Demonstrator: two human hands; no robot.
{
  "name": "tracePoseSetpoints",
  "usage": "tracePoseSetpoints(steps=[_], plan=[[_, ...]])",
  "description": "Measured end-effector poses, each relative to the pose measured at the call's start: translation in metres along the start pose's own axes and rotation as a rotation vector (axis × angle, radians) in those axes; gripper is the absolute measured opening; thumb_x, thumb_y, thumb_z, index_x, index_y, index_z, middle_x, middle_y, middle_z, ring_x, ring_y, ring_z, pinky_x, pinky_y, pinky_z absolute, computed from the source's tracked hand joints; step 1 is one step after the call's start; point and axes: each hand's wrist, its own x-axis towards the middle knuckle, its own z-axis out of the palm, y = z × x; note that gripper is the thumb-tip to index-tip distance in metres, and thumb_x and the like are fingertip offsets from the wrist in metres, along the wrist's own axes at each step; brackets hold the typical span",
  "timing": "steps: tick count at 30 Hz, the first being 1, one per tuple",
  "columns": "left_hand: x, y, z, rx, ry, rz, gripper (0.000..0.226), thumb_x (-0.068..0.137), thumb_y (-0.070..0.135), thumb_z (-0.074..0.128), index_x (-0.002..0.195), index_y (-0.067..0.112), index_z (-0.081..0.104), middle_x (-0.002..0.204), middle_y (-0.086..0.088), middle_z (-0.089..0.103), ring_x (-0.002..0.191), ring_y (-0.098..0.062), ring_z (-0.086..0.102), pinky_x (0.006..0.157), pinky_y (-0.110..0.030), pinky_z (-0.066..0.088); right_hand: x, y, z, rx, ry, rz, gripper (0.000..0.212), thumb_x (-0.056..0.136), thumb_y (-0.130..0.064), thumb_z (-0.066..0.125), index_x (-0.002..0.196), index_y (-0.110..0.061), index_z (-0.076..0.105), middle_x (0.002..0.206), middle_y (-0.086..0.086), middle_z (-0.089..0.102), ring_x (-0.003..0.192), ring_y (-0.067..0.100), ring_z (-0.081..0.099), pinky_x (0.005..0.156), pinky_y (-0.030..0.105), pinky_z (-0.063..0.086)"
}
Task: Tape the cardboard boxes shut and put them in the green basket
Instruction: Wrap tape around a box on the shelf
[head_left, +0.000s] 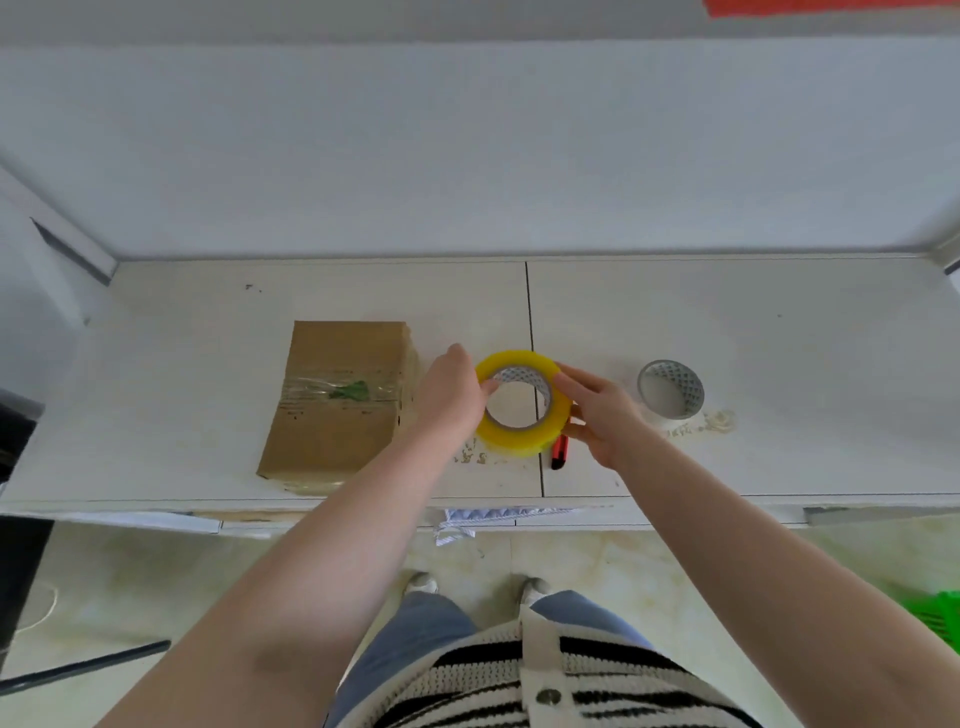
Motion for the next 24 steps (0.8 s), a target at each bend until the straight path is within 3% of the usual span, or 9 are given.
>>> tracePoseSetpoints(steps=[4, 6, 8, 10, 13, 18, 24], plan=[[-0.001, -0.002, 0.007, -0.031, 0.059, -0.068, 0.036, 0.096, 0.034, 0.060, 0.114, 0.005, 0.049, 0.106, -0.011, 0.062, 0.096, -0.029, 0.062, 0.071, -0.036, 0.047, 0.015, 0.006, 0.002, 0.003, 0.152, -0.103, 0.016, 0.098, -0.031, 0.057, 0.095, -0.025, 0.072, 0.091, 0.001, 0.072, 0.083, 0.019, 0.065, 0.084, 0.038, 0.055], [-0.001, -0.003, 0.011, -0.048, 0.084, -0.093, 0.035, 0.097, 0.034, 0.058, 0.113, 0.005, 0.049, 0.105, -0.012, 0.062, 0.094, -0.029, 0.062, 0.072, -0.037, 0.049, 0.023, 0.011, -0.002, -0.185, 0.324, -0.227, 0.018, 0.098, -0.024, 0.054, 0.091, -0.026, 0.071, 0.089, 0.000, 0.074, 0.083, 0.022, 0.069, 0.078, 0.038, 0.057], [-0.001, -0.005, 0.015, -0.067, 0.096, -0.109, 0.036, 0.097, 0.034, 0.057, 0.114, 0.004, 0.048, 0.104, -0.013, 0.062, 0.093, -0.029, 0.062, 0.067, -0.035, 0.046, 0.029, 0.020, -0.005, -0.443, 0.424, -0.294, 0.016, 0.096, -0.020, 0.054, 0.100, -0.020, 0.069, 0.094, 0.002, 0.069, 0.078, 0.023, 0.064, 0.068, 0.035, 0.053], [0.000, -0.006, 0.018, -0.082, 0.099, -0.119, 0.038, 0.098, 0.034, 0.057, 0.116, 0.003, 0.047, 0.105, -0.013, 0.061, 0.091, -0.028, 0.061, 0.062, -0.030, 0.040, 0.034, 0.031, -0.005, -0.708, 0.425, -0.293, 0.017, 0.094, -0.020, 0.057, 0.110, -0.017, 0.060, 0.107, 0.005, 0.057, 0.081, 0.021, 0.057, 0.067, 0.032, 0.044], [0.002, -0.008, 0.025, -0.098, 0.117, -0.165, 0.038, 0.097, 0.034, 0.057, 0.116, 0.002, 0.045, 0.103, -0.012, 0.060, 0.082, -0.024, 0.057, 0.056, -0.028, 0.036, 0.038, 0.045, -0.005, -0.935, 0.340, -0.310, 0.038, 0.087, -0.019, 0.067, 0.120, -0.014, 0.050, 0.117, 0.007, 0.046, 0.098, 0.027, 0.053, 0.074, 0.034, 0.039], [0.007, -0.008, 0.042, -0.132, 0.103, -0.229, 0.043, 0.096, 0.034, 0.059, 0.119, 0.000, 0.045, 0.112, -0.016, 0.059, 0.096, -0.031, 0.061, 0.066, -0.035, 0.042, 0.039, 0.041, -0.029, -0.830, 0.404, -0.312, 0.032, 0.088, -0.009, 0.062, 0.118, -0.012, 0.052, 0.120, 0.009, 0.051, 0.104, 0.028, 0.051, 0.081, 0.037, 0.044], [0.011, -0.012, 0.061, -0.361, 0.125, -0.342, 0.042, 0.093, 0.040, 0.062, 0.113, 0.006, 0.048, 0.115, -0.012, 0.060, 0.096, -0.032, 0.062, 0.071, -0.040, 0.051, 0.033, 0.045, -0.044, -0.753, 0.383, -0.342, 0.026, 0.088, -0.030, 0.069, 0.107, -0.017, 0.056, 0.104, -0.001, 0.051, 0.092, 0.017, 0.053, 0.074, 0.033, 0.045]])
